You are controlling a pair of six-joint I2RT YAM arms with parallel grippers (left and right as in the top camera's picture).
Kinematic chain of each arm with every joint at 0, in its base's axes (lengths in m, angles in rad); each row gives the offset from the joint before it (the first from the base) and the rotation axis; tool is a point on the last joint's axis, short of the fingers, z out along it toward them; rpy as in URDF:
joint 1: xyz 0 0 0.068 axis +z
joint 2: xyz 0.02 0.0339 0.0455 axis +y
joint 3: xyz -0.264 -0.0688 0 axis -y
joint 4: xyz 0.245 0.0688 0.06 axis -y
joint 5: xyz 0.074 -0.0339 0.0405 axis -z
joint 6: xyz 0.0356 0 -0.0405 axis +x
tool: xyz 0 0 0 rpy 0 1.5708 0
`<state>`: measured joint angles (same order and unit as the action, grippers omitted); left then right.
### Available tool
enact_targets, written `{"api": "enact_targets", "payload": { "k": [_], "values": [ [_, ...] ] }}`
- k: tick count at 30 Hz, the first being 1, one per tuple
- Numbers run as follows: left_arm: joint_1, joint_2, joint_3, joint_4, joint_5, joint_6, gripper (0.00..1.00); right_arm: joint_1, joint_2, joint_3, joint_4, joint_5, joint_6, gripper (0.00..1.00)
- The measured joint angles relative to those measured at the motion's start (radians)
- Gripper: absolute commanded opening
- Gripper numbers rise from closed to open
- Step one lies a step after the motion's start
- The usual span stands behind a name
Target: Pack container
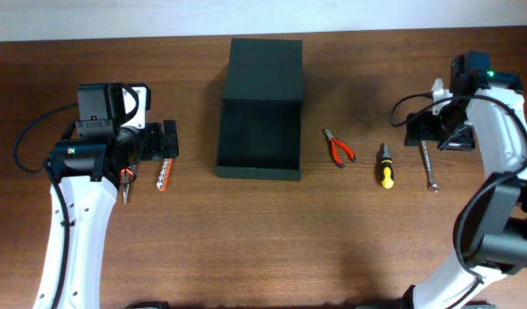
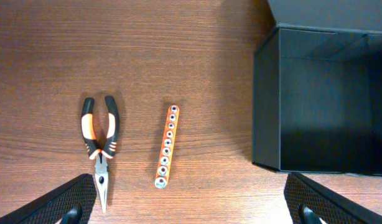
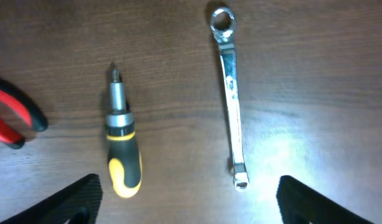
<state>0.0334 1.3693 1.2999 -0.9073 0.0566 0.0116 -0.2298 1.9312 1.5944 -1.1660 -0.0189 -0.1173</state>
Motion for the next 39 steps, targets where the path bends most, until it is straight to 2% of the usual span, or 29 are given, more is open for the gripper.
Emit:
{"api": "enact_targets", "payload": {
  "k": [2,13,39],
  "values": [
    [0.0,0.0,0.0,-0.001,-0.001,0.0,0.99,0.0,0.024,0.0,0.023,0.003,-0.024,0.76],
    [0.0,0.002,0.0,-0.002,-0.002,0.0,0.99,-0.026,0.162,0.0,0.093,0.038,-0.066,0.75],
    [0.0,0.003,0.0,-0.002,-0.002,0.0,0.99,-0.042,0.209,0.0,0.093,0.04,-0.1,0.74]
  ]
}}
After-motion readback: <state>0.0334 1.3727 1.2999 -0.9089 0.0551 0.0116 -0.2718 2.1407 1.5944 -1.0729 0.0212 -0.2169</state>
